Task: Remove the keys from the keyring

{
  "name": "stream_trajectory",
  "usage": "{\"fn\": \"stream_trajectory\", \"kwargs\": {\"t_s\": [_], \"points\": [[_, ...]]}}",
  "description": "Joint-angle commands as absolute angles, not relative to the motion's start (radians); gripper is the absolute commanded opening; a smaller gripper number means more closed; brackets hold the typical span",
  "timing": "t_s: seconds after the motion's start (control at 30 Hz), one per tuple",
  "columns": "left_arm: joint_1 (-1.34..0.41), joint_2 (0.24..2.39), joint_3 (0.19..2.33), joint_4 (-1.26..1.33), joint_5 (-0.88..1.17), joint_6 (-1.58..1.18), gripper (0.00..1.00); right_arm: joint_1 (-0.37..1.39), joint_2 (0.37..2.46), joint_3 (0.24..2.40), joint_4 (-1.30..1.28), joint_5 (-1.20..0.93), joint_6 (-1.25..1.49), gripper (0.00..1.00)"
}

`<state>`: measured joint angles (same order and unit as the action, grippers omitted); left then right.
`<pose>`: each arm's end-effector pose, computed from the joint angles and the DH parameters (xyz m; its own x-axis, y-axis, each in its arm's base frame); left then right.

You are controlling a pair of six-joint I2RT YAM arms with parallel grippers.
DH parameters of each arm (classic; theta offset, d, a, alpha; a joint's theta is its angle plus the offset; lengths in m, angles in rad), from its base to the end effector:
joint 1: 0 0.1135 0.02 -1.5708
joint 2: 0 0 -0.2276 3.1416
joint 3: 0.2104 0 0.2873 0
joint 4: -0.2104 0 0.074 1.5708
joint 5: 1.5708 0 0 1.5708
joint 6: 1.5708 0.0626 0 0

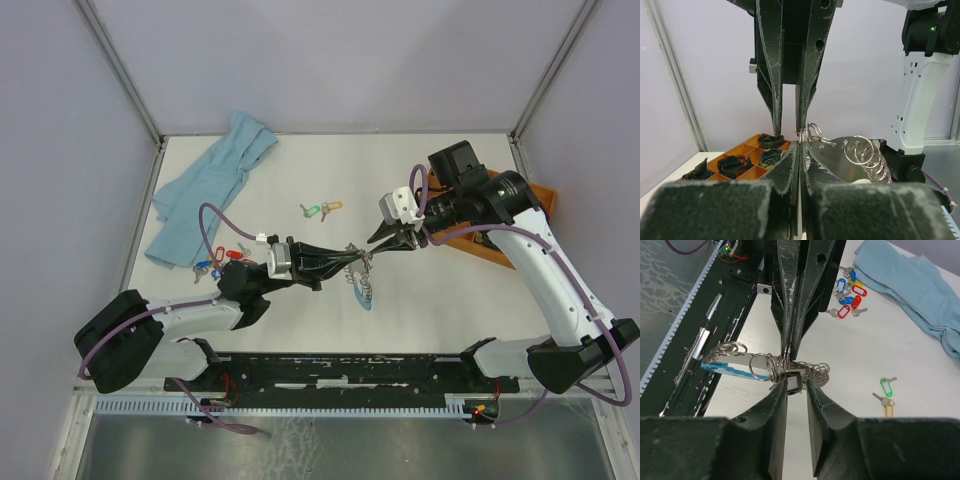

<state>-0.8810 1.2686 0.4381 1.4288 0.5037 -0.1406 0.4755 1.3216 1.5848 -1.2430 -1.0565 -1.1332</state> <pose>0.1628 -0.2449 0.2364 0.2247 -0.4652 -0.8562 0.9704 0.1863 0.1534 0.2222 0.1757 0.3781 0.2818 -0.3561 -0.8910 -0.9469 -0.2531 -0.1983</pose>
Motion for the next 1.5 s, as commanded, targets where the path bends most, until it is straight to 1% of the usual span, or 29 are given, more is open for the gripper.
{"fn": "stream_trajectory", "kwargs": {"t_s": [0.0,0.3,0.63,0.77,0.93,1.03,1.13,1.17,1.47], "points": [[-0.877,1.238,0.449,1.487,0.487,-0.153,0.03,0.480,1.296,1.582,-1.254,-1.108,-1.155,0.29],[-0.878,1.235,0.446,1.484,0.466,-0.155,0.03,0.488,1.290,1.581,-1.292,-1.112,-1.191,0.32],[-0.879,1.233,0.446,1.484,0.469,-0.167,0.03,0.499,1.296,1.577,-1.263,-1.108,-1.160,0.31],[-0.879,1.232,0.445,1.487,0.472,-0.174,0.03,0.506,1.301,1.574,-1.243,-1.099,-1.138,0.28],[-0.878,1.235,0.445,1.492,0.472,-0.179,0.03,0.517,1.305,1.575,-1.239,-1.093,-1.132,0.21],[-0.879,1.235,0.442,1.495,0.470,-0.180,0.03,0.522,1.305,1.575,-1.243,-1.093,-1.138,0.13],[-0.879,1.233,0.437,1.511,0.461,-0.185,0.03,0.523,1.301,1.574,-1.251,-1.088,-1.147,0.03],[-0.879,1.232,0.435,1.521,0.455,-0.188,0.03,0.522,1.297,1.573,-1.251,-1.081,-1.149,0.02],[-0.880,1.239,0.411,1.619,0.371,-0.262,0.03,0.522,1.255,1.503,-1.143,-1.001,-1.055,0.01]]}}
